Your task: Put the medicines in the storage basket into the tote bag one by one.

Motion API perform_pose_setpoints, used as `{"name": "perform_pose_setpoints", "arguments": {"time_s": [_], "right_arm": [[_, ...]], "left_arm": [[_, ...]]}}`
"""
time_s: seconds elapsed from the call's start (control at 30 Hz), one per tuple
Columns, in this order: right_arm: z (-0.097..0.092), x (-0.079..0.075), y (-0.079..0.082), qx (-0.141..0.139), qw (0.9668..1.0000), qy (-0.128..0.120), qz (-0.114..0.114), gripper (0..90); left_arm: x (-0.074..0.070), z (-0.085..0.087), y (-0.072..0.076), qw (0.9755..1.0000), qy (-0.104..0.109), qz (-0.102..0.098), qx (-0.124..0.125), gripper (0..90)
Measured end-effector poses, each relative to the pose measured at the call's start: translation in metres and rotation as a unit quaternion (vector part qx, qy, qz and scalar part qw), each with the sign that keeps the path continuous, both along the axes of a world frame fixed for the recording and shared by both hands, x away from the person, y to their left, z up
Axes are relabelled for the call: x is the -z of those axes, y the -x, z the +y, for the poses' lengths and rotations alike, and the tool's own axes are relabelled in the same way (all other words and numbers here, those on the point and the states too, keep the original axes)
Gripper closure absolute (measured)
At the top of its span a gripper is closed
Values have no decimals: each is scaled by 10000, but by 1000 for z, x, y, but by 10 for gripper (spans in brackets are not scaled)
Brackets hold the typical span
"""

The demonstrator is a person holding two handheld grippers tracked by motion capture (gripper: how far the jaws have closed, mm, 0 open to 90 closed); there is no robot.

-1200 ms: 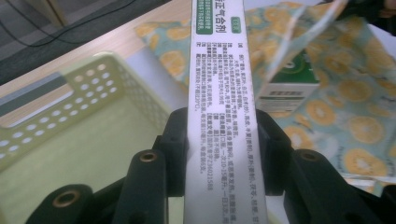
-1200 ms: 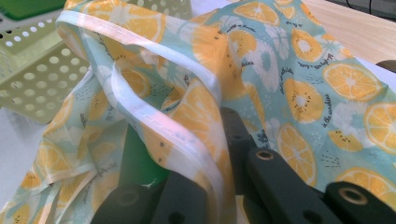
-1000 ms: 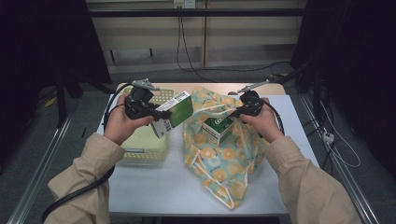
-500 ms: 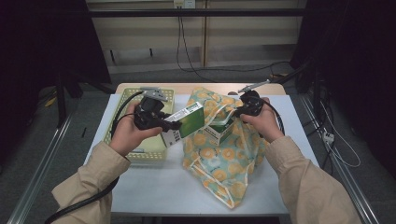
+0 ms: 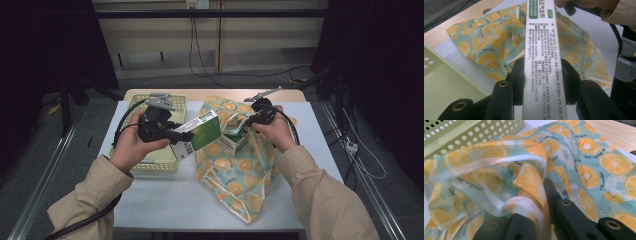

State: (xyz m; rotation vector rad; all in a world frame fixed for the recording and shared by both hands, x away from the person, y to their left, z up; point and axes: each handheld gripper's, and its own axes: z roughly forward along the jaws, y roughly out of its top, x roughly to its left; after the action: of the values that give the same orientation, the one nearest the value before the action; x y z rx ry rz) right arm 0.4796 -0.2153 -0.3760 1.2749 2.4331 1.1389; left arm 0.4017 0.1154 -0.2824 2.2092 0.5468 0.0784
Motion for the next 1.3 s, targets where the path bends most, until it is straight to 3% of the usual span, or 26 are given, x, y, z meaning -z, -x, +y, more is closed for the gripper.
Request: {"name": "perform_pose_setpoints", "arguments": {"time_s": [0.13, 0.33, 0.53, 0.63, 0.93, 1.1, 1.3], "right_arm": [[0, -3, -2, 29, 10000, -31, -15, 886], [0, -7, -3, 89, 9999, -44, -19, 885], [1, -11, 0, 59, 9999, -51, -80, 885], [0, -14, 1, 61, 9999, -91, -106, 885], [-3, -18, 3, 60, 9998, -128, -127, 885], [-2, -18, 4, 32, 9998, -151, -136, 885], [-2, -20, 6, -4, 9997, -162, -171, 885]], "left_arm": [[5, -11, 7, 9998, 80, 48, 182, 629], [23, -35, 17, 9986, -26, 121, 522, 629], [46, -53, 15, 9979, -119, 283, 579, 628], [57, -61, 15, 9973, -263, 316, 613, 628], [81, -86, 9, 9964, -468, 398, 587, 628], [89, -101, 5, 9967, -579, 329, 469, 628], [96, -114, -5, 9977, -517, 353, 271, 628]]}}
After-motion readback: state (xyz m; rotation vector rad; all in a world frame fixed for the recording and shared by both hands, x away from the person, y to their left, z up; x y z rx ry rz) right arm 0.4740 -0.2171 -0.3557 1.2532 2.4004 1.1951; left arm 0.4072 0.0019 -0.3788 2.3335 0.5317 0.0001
